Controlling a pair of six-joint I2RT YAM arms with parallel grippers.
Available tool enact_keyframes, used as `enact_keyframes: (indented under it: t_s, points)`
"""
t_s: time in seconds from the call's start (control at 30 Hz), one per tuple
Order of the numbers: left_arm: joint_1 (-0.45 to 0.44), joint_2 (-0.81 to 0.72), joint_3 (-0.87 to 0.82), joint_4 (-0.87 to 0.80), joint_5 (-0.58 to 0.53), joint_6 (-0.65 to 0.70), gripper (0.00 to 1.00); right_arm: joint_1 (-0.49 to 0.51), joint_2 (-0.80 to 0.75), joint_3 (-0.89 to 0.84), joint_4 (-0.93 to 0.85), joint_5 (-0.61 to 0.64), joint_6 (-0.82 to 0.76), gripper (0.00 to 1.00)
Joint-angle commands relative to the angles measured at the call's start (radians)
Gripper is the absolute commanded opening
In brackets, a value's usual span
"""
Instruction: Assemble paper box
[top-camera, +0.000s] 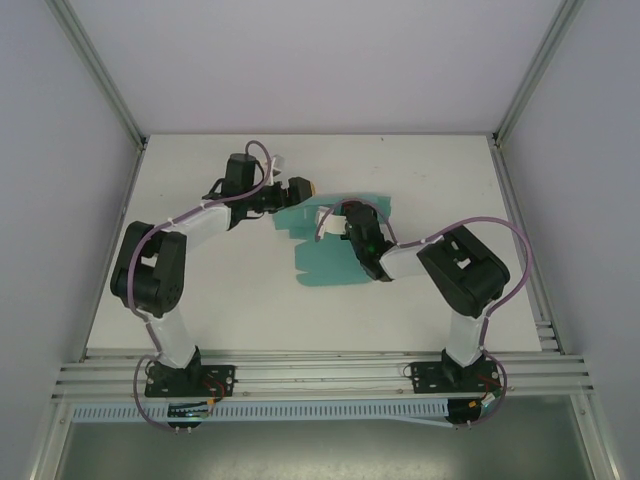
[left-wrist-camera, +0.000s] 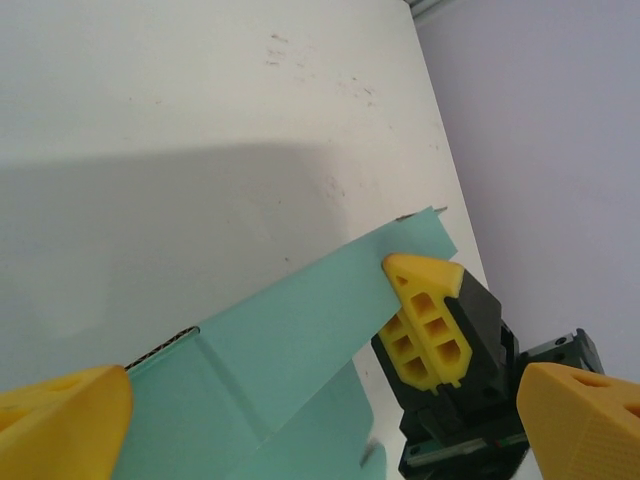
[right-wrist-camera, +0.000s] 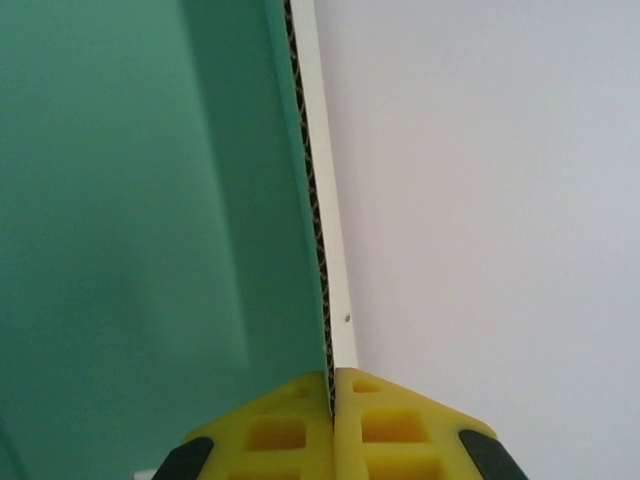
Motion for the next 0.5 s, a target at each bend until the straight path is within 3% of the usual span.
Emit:
enact_keyframes:
  t_s: [0.0, 0.47]
  points:
    - [-0.021, 0.03, 0.021, 0.043, 0.083, -0.012, 0.98, 0.027, -0.017, 0.031, -0.084, 0.05, 0.145, 0.0]
    - [-0.048, -0.017, -0.055, 0.06, 0.044, -0.047, 0.95, 0.107, -0.006, 0.098, -0.217, 0.248, 0.296, 0.0]
